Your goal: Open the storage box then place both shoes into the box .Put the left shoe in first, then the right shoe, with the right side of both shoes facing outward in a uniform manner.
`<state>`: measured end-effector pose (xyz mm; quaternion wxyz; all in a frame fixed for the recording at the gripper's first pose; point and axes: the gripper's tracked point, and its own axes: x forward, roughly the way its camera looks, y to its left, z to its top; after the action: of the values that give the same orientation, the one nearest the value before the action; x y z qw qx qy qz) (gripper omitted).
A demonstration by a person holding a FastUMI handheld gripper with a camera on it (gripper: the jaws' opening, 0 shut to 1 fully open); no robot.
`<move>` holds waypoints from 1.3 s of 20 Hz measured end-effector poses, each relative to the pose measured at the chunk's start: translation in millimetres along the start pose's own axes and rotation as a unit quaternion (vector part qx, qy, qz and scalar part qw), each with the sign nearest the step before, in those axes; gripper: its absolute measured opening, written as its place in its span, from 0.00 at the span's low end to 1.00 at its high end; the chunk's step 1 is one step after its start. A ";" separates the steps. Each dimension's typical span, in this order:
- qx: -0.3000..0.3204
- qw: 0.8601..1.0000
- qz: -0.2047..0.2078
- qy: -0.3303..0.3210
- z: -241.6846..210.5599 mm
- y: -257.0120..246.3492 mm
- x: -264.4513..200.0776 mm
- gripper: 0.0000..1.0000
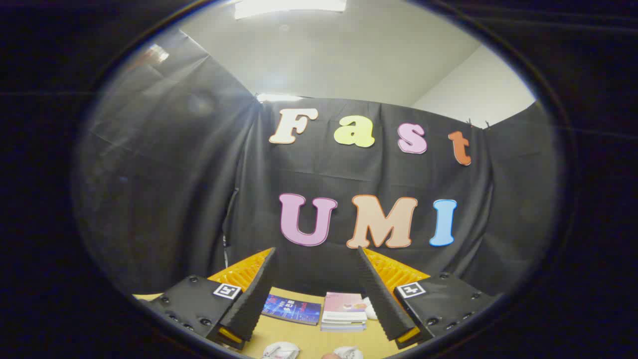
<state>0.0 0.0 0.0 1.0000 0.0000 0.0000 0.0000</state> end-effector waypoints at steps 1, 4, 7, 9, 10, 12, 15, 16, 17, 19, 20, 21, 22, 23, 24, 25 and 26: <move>0.005 1.000 0.006 0.006 -3.7 2.7 1.5 0.97; 0.011 1.000 0.015 0.013 -7.0 6.0 4.2 0.97; 0.012 0.999 0.025 0.021 -16.1 10.1 7.4 0.97; 0.013 0.999 0.031 0.027 -21.1 12.4 9.8 0.97; 0.015 0.999 0.033 0.028 -22.8 13.5 11.0 0.97; 0.019 0.998 0.042 0.034 -28.9 19.6 15.4 0.98; 0.018 0.997 0.052 0.045 -43.0 28.3 21.0 0.98; 0.019 0.997 0.056 0.049 -48.8 32.1 23.1 0.98; 0.022 0.996 0.061 0.053 -55.4 37.6 26.0 0.98; 0.027 0.994 0.074 0.069 -71.3 49.4 27.9 0.98; 0.029 0.993 0.082 0.079 -82.3 56.1 28.7 0.98; 0.032 0.992 0.090 0.088 -91.7 62.3 30.0 0.97; 0.035 0.989 0.101 0.100 -102.6 70.1 29.4 0.97; 0.039 0.987 0.112 0.112 -114.4 77.8 27.6 0.97; 0.044 0.983 0.122 0.126 -127.0 86.0 26.5 0.97; 0.052 0.979 0.133 0.142 -142.0 94.9 22.7 0.98; 0.061 0.976 0.141 0.157 -155.1 102.6 20.8 0.98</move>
<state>20.8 102.6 -155.1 0.9756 0.0613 0.1566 0.1411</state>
